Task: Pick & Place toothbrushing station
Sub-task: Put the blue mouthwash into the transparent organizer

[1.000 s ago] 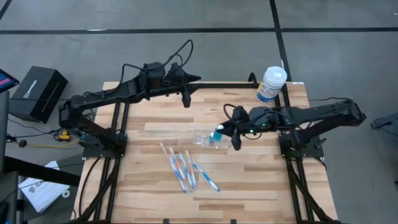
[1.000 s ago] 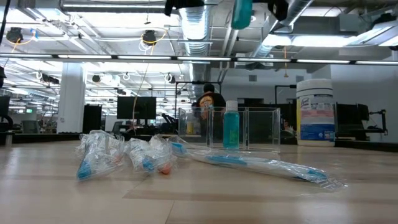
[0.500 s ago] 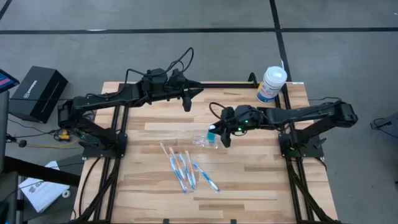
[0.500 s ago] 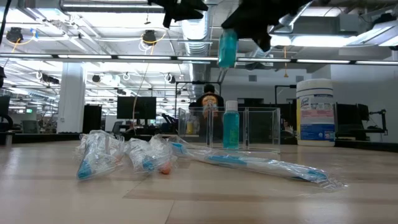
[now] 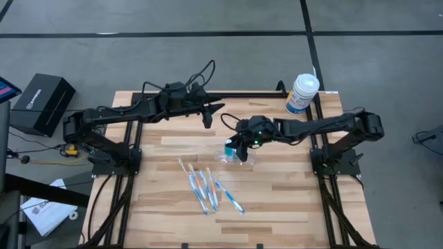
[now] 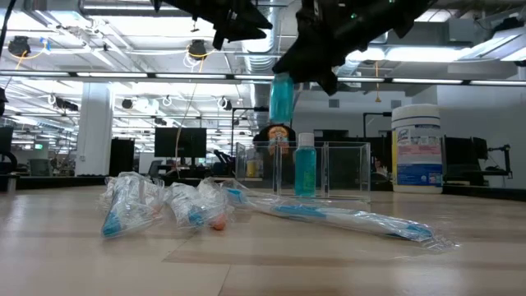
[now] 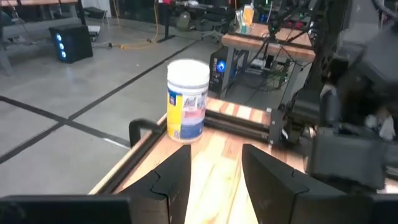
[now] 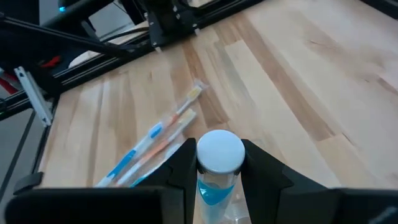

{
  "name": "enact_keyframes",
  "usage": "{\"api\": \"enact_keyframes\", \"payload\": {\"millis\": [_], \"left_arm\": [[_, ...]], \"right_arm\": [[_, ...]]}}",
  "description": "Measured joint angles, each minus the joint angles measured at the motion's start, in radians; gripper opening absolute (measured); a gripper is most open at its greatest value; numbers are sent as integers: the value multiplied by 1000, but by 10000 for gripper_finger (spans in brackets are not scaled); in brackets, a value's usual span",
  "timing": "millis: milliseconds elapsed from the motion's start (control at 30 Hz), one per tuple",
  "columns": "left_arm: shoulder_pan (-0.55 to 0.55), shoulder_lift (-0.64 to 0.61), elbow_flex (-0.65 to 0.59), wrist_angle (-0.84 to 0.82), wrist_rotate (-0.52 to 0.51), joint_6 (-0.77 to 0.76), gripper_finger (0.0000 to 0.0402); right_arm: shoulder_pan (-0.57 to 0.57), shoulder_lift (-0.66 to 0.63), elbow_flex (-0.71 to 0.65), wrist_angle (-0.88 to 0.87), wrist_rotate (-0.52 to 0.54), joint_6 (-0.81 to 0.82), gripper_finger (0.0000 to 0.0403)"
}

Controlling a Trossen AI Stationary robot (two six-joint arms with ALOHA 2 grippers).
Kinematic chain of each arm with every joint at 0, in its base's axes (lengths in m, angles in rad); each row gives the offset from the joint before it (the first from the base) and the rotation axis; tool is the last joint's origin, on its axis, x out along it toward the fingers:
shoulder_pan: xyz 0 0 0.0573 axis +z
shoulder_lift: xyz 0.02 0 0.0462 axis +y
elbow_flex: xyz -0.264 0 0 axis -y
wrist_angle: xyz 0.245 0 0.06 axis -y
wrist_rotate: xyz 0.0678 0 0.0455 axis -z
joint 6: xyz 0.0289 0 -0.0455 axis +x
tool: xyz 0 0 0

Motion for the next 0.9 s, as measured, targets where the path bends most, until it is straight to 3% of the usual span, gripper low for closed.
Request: {"api": "enact_keyframes", "payload": {"millis": [400, 900], "left_arm": [[2, -71, -75, 24, -4, -21, 131], [2, -138, -135, 39, -8, -38, 131]], "right_arm": [[-5, 1, 0, -35, 5, -37, 86], [-1, -20, -128, 120, 9, -39, 86]]}}
